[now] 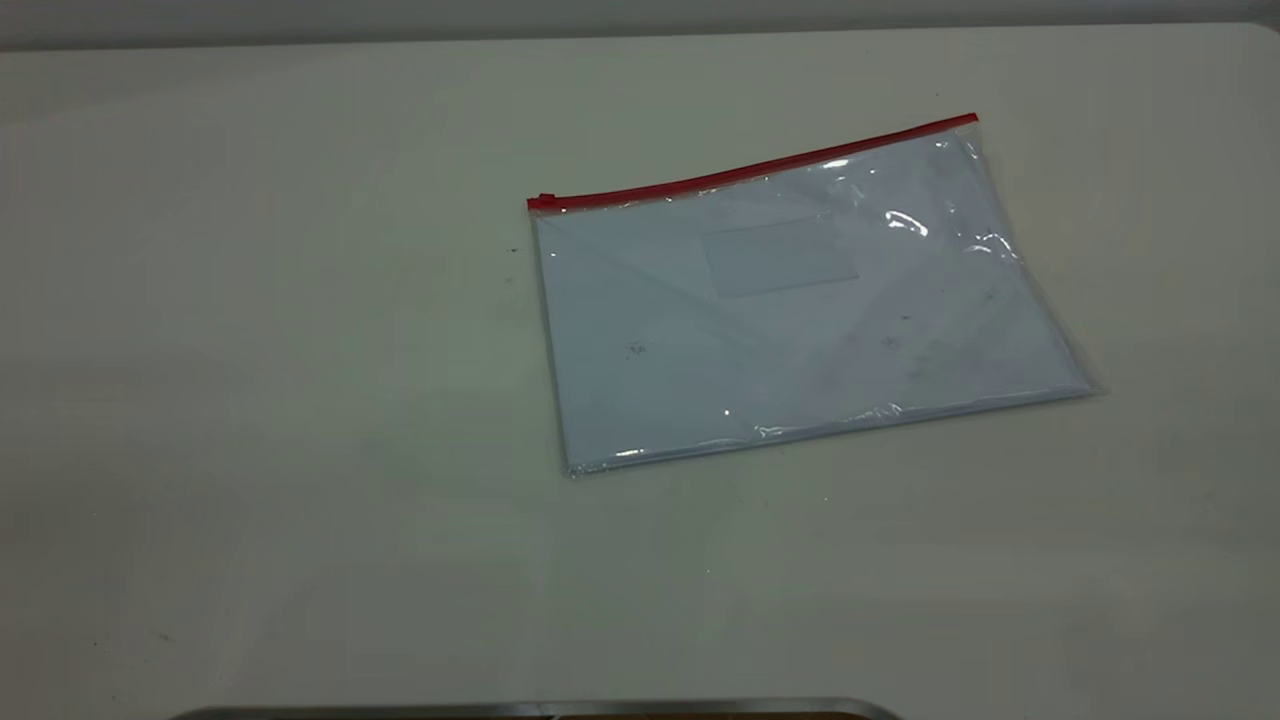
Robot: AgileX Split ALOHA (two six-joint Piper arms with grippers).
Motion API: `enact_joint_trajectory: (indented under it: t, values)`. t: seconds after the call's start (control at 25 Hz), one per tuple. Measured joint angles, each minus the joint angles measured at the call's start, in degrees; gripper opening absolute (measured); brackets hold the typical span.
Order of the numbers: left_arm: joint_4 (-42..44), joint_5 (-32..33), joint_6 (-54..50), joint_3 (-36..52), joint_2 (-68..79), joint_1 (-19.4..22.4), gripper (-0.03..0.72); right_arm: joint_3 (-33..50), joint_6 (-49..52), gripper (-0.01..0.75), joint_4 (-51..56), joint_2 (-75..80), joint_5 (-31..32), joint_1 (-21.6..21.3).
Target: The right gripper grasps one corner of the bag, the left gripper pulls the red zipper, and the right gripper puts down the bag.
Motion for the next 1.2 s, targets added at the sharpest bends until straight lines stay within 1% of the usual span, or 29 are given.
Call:
enact_joint_trajectory:
  t: [0.24, 1.04, 1.08, 1.2]
  values:
    - [0.0, 0.17, -0.05, 0.0, -3.78, 0.0, 0.515, 0.0, 0.0, 0.412, 0.0, 0.0, 0.0, 0.0]
    - [0.0, 0.17, -0.05, 0.0, -3.78, -0.8, 0.515, 0.0, 0.07, 0.412, 0.0, 0.0, 0.0, -0.01]
    - [0.0, 0.17, -0.05, 0.0, -3.78, -0.8, 0.515, 0.0, 0.07, 0.412, 0.0, 0.0, 0.0, 0.34]
    - [0.0, 0.17, -0.05, 0.0, -3.78, -0.86, 0.515, 0.0, 0.09, 0.412, -0.07, 0.0, 0.0, 3.89]
